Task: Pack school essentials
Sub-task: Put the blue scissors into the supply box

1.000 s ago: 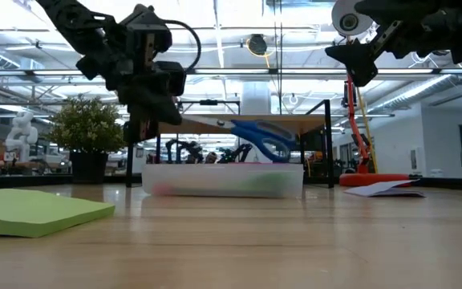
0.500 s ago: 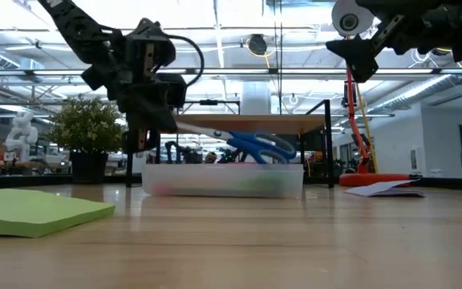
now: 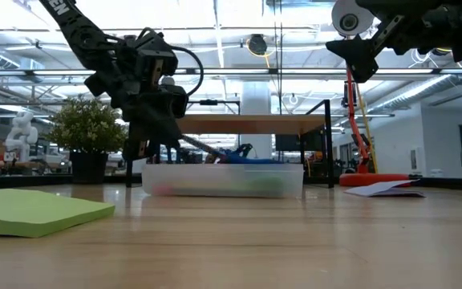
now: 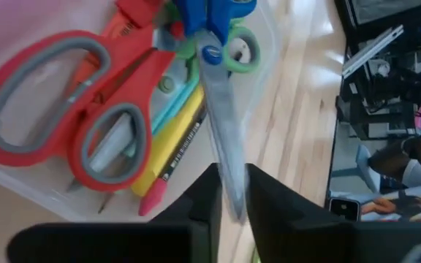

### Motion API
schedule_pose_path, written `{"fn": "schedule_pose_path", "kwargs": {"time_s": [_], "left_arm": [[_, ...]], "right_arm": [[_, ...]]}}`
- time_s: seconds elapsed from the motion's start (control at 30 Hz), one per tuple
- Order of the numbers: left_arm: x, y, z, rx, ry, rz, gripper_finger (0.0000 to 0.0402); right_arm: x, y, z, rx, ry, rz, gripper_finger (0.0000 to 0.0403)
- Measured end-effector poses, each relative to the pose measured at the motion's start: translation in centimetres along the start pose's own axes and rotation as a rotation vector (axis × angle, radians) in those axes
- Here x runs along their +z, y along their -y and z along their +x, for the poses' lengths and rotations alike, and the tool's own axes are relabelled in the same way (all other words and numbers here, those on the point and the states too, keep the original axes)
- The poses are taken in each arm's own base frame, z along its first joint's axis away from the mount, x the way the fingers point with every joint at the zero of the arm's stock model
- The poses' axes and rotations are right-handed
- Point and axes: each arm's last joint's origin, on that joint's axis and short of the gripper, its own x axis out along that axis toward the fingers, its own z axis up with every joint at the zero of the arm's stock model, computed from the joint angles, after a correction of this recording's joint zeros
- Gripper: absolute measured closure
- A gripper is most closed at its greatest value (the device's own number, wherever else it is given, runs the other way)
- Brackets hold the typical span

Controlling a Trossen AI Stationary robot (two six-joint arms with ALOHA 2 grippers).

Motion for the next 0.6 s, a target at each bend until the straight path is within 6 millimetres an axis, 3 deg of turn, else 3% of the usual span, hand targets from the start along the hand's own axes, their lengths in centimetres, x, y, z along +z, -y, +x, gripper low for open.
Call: {"fn": "schedule_pose_path", "kwargs": {"time_s": [0.3,0.6], "left_arm": [[-0.1,0.0,-0.2,0.028,0.003,-0.006,0.0271],[-1.0,1.3,-2.4,0.152,0.041,0.052,0.0257]], "right_arm": [[0.0,0.0,0.0,0.0,0.0,0.0,0.0089],[0.0,0.0,0.0,0.0,0.0,-0.001,0.0089]]}}
